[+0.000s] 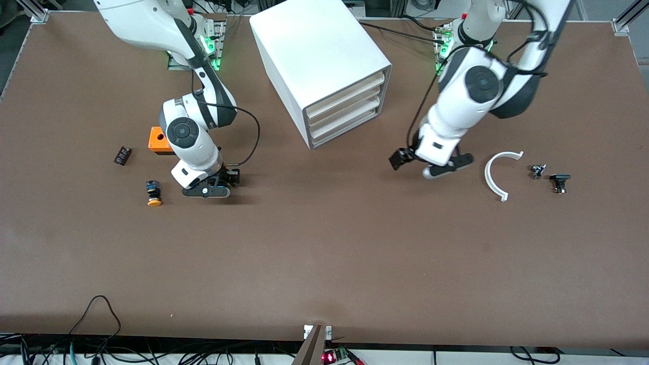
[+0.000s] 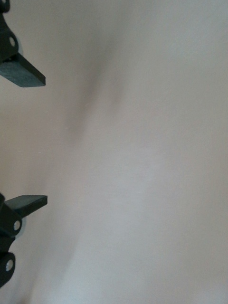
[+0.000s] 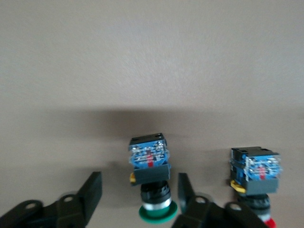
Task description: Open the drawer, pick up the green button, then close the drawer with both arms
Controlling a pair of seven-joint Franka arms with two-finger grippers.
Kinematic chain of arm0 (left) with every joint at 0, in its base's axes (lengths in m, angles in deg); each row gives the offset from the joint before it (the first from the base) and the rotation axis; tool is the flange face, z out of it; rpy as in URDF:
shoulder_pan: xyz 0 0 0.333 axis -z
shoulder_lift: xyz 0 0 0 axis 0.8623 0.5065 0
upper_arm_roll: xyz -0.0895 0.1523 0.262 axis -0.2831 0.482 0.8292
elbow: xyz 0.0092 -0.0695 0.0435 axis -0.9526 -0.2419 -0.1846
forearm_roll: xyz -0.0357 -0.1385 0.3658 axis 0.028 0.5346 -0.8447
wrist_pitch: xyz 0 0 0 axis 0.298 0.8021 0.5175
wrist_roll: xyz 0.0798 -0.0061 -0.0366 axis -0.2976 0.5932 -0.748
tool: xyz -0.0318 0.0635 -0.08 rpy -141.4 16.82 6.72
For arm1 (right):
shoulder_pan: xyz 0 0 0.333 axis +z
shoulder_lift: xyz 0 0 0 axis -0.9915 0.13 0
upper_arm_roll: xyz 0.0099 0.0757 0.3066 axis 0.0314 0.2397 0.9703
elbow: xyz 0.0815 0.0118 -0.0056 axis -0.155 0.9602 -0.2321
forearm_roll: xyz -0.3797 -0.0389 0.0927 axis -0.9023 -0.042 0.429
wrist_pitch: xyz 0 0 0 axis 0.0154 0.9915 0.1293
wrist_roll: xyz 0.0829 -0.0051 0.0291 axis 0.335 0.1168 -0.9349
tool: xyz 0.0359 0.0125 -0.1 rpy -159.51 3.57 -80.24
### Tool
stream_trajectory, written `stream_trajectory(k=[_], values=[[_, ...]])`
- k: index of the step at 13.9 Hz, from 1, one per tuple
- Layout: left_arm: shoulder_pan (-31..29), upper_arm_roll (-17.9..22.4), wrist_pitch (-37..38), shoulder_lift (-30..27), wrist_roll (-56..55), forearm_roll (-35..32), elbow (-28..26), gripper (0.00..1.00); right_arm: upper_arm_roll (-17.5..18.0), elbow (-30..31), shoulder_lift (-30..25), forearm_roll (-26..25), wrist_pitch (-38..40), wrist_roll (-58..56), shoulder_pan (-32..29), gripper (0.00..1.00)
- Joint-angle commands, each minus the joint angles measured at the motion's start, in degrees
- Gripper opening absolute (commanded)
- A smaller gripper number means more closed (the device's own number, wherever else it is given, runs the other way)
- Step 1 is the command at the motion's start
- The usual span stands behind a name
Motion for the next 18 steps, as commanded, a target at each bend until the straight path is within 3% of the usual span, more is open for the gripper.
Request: stream_trajectory(k=[1,5,9,13,16,18], values=[[0.4,4.6,12.6,-4.1,6.0,0.3,7.3,1.0,0.9,-5.3,-5.4,-0.9,9.7,1.6,-0.9,1.0],[0.5,13.0,28.5,-8.9,17.9,0.3,15.2,1.0,-0.1,-16.7,-7.1,-0.9,23.1,1.7,-1.3,1.0],[0.6,19.6,40.9,-10.5,30.9,-3.0,22.4,1.0,-4.1,-22.2,-8.8,-0.9,26.4,0.8,-3.2,1.0],[0.7,19.7,43.7,-11.4,33.1,-7.8,25.4,1.0,-3.9,-21.9,-12.8,-0.9,31.7,-6.7,-9.6,1.0],[0.8,19.7,44.0,-11.3,38.2,-7.8,24.9,1.0,-3.9,-21.3,-16.9,-0.8,38.1,-7.6,-13.2,1.0],[0.8,19.7,43.9,-11.2,41.1,-7.7,25.0,1.0,-3.7,-19.9,-19.3,-0.7,38.1,-13.0,-17.1,1.0]])
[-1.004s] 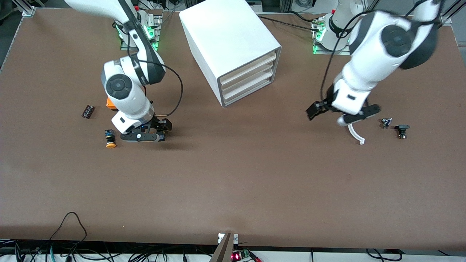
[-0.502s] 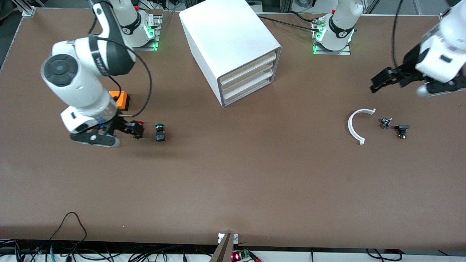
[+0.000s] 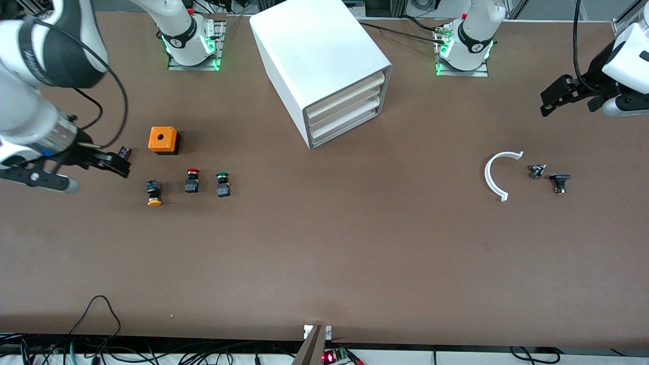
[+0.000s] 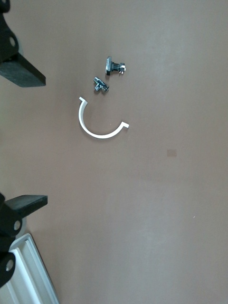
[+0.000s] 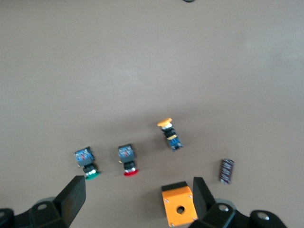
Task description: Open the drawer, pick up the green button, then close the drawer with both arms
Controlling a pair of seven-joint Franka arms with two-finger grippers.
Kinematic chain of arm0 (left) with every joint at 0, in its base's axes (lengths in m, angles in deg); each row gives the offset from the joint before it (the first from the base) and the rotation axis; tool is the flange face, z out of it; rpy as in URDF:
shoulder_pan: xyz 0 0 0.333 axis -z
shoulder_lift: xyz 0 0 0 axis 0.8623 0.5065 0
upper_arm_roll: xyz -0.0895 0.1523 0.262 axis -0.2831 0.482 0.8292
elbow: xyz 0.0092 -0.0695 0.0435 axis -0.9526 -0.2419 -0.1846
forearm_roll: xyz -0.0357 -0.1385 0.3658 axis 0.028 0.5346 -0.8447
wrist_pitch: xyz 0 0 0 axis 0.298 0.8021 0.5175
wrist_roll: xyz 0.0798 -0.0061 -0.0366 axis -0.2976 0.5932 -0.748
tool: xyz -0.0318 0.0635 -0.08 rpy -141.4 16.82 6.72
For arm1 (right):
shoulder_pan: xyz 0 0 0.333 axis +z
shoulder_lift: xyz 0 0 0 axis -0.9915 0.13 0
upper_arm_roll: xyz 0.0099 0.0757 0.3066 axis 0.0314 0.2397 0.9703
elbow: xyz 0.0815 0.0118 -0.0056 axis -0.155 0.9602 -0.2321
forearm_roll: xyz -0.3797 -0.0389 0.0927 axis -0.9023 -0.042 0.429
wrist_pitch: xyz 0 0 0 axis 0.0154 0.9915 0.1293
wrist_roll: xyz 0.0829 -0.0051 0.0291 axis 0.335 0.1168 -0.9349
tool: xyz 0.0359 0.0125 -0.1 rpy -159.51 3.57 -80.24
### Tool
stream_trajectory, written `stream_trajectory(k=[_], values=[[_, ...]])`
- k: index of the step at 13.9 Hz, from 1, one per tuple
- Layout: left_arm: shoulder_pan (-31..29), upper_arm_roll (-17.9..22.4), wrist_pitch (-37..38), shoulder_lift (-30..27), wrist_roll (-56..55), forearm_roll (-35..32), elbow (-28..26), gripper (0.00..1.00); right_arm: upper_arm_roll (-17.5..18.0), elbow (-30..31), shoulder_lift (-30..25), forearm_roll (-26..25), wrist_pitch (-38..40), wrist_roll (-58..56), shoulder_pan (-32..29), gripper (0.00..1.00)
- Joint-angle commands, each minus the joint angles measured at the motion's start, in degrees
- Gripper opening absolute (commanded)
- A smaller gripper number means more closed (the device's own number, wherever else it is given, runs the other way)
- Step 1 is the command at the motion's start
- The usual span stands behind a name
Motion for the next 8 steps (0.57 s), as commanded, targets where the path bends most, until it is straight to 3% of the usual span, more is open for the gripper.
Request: stream_trajectory(k=[1,3,6,8], values=[[0.3,0.1,0.8,0.3,4.0,-1.5,0.9,1.0,1.2,2.5,-3.7,-0.4,0.6,-7.8,-5.8,1.0],[0.4,0.1,0.5,0.4,4.0,-1.4,1.0,1.0,0.9,2.8,-4.9,-0.1,1.4,-10.8,-6.5,1.0],[0.2,0.0,0.5,1.0,4.0,-0.7,1.7,1.0,0.5,8.9,-12.4,-0.1,1.4,-13.7,-6.5,1.0],[1.0,-0.1,0.8,0.8,3.9,-0.7,1.7,1.0,0.6,9.3,-13.9,-0.1,3.8,-13.1,-6.5,1.0]])
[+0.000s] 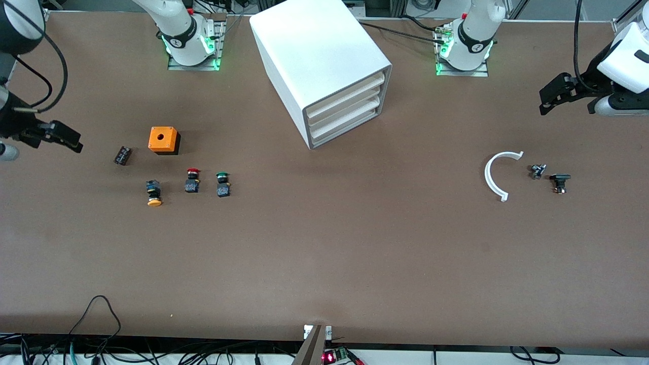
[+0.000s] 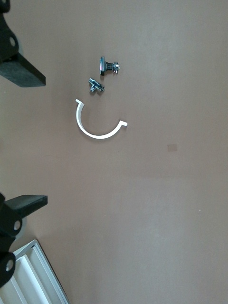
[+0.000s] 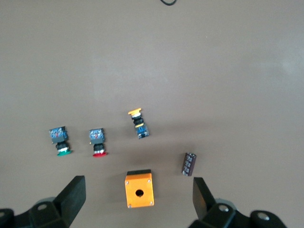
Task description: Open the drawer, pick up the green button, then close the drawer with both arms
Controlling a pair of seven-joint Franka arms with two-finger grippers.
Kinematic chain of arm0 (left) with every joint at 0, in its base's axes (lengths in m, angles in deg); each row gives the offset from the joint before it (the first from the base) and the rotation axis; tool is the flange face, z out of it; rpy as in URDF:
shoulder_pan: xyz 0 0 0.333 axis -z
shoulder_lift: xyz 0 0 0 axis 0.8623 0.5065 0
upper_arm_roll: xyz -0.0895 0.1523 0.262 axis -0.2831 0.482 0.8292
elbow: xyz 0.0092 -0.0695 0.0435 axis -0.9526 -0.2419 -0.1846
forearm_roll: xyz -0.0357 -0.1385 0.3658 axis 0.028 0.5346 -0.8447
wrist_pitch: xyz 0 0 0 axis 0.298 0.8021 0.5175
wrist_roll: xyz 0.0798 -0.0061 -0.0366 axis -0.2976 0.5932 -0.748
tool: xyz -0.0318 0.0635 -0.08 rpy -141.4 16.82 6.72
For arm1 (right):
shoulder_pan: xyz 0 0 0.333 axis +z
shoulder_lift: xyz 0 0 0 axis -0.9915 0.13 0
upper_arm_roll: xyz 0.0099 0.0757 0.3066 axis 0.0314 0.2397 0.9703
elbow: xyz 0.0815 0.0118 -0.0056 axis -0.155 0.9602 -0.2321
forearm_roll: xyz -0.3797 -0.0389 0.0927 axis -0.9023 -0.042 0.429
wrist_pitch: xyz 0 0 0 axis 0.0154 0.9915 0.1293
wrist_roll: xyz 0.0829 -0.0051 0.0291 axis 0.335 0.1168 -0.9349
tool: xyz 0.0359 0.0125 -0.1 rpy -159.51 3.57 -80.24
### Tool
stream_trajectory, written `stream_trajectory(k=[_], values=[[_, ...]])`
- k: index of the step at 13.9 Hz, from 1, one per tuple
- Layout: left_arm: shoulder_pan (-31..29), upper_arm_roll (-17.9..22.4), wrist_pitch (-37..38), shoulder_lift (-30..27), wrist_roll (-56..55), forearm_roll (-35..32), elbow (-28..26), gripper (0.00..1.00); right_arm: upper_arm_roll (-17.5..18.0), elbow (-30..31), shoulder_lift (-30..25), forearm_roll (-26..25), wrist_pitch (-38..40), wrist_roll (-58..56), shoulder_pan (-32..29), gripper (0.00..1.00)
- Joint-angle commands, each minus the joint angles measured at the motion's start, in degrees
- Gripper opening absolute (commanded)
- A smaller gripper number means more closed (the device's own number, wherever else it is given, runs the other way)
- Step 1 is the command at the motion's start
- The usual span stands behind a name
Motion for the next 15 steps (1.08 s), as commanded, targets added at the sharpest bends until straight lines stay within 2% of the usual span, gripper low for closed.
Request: stream_trajectory(k=[1,3,6,9,15], values=[[1.2,0.2,0.8,0.8,1.0,-0.7,1.8,1.0,0.7,2.7,-4.7,-0.3,3.9,-0.1,0.0,1.0],[2.8,0.3,1.0,0.9,0.9,-1.1,1.6,1.0,1.1,0.6,-4.2,-0.4,5.1,0.2,0.3,1.0],[2.0,0.1,1.0,1.1,0.9,-0.7,1.6,1.0,1.1,-2.3,-2.1,-0.2,4.5,0.5,0.3,1.0],[2.1,-0.5,1.1,1.1,0.8,-0.7,1.7,1.0,0.8,-5.7,0.6,2.9,3.0,-0.5,0.0,1.0],[2.1,-0.5,1.1,1.0,0.9,-0.7,1.8,1.0,1.1,-6.8,0.3,2.2,8.9,-5.1,0.3,1.0]])
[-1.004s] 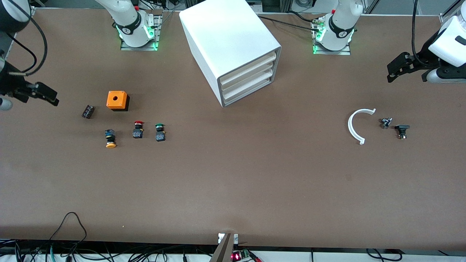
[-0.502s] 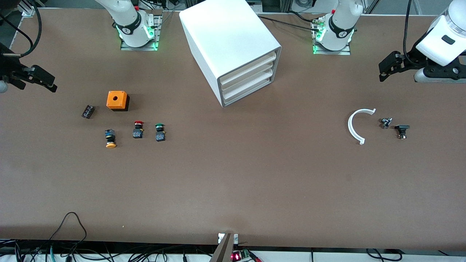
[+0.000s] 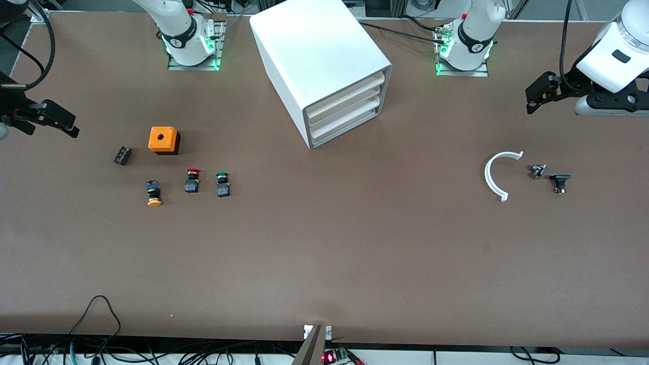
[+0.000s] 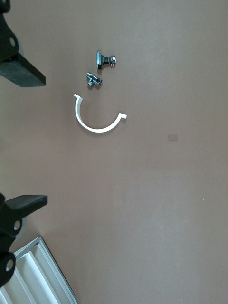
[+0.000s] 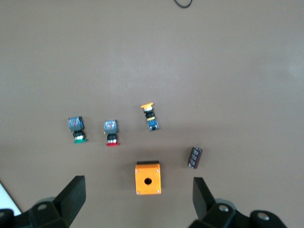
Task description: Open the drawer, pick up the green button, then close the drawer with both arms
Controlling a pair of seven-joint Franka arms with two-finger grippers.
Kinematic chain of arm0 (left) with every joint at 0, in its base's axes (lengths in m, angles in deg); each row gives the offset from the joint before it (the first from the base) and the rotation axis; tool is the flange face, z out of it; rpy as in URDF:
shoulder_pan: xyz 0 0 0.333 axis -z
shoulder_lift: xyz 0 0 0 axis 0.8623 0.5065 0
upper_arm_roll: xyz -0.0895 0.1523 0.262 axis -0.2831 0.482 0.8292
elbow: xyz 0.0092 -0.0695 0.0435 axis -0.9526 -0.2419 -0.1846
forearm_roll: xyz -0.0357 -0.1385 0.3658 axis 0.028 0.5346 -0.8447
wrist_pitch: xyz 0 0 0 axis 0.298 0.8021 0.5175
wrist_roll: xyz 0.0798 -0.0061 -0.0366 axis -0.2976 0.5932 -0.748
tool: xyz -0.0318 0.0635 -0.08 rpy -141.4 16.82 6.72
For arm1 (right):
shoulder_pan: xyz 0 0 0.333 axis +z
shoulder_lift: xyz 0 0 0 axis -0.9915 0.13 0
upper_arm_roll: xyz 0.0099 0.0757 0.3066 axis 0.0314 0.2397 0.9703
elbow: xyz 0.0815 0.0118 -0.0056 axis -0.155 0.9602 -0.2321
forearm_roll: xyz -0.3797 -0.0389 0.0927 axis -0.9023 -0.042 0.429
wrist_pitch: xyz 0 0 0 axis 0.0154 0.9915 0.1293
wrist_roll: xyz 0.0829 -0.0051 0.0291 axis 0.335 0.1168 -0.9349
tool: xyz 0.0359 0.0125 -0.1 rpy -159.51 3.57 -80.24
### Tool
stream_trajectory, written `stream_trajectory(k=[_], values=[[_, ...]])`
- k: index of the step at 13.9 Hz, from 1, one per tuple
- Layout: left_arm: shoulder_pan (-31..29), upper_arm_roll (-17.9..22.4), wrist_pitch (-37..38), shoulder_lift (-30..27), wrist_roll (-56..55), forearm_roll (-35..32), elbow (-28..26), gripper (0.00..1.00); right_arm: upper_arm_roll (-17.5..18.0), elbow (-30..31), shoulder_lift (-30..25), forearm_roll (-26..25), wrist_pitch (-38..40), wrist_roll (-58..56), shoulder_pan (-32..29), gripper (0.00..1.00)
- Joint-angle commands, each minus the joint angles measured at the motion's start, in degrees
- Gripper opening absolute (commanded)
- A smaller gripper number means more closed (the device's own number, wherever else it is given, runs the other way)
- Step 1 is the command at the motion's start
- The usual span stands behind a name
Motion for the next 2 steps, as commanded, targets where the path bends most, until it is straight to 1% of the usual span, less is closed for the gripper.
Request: stream_trajectory(k=[1,2], values=[[0.0,-0.1,1.1,0.7,0.8,-0.7,1.8,1.0,0.0,-1.4,0.2,0.6,2.8,-2.8,-0.1,1.0],[0.0,-0.1,1.1,0.8,0.8,-0.7,1.8,1.0,0.0,-1.5,0.3,0.6,2.7,-2.6,-0.2,1.0]])
